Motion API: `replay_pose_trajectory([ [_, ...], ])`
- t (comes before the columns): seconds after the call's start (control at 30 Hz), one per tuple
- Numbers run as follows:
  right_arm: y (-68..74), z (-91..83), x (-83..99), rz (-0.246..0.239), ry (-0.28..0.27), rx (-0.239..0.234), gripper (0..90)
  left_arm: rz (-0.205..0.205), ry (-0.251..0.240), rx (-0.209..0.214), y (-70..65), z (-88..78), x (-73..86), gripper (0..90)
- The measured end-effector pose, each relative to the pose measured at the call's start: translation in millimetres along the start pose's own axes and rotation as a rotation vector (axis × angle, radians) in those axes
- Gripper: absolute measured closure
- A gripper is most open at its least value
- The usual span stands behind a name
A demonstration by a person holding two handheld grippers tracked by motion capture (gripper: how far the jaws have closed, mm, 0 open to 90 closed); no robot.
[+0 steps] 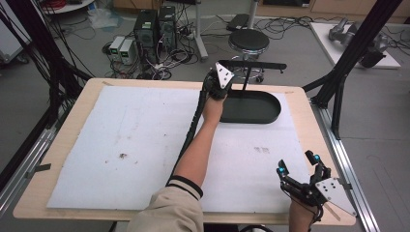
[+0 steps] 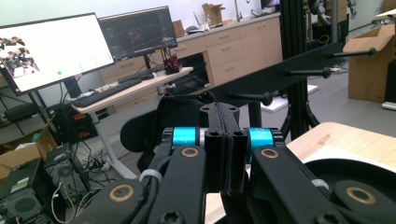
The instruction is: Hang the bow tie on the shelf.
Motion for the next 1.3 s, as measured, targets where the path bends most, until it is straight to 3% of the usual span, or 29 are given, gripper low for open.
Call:
replay_pose_trajectory([
  [0.5,0.4,0.3,0.6,0.001,0.005,0.002,9.1,0.028,0.038,0.006,0.7,-2.5,17.7,88.1],
  [0.6,0.4,0.5,0.2,0.0,0.005,0.003,9.1,0.017,0.053,0.008,1.7,-3.5,20.7,81.7],
  [0.77,1.3,0.6,-1.8,-0.003,0.001,0.001,9.1,-0.013,0.074,0.009,5.0,-5.9,21.7,58.5],
  [0.87,1.0,-0.1,-3.3,0.0,-0.004,0.004,9.1,-0.024,0.051,0.016,6.4,-14.2,19.4,49.7],
  [1.0,1.6,0.2,-4.9,0.0,-0.008,0.002,9.1,-0.023,0.038,0.035,9.3,-30.3,19.7,47.8],
  [1.3,4.8,4.5,-4.2,0.004,0.008,0.006,9.0,-0.05,0.058,0.008,40.8,-79.5,11.3,33.2],
])
Point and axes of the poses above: each handheld gripper's, and its own axes: z roughly forward along the jaws, x roughly out of its underside, y roughly to its left, the point moved 8 cm from there along z, roughly forward along the jaws, and after that the axes turned 13 degrees about -x, right-handed, at the moved point
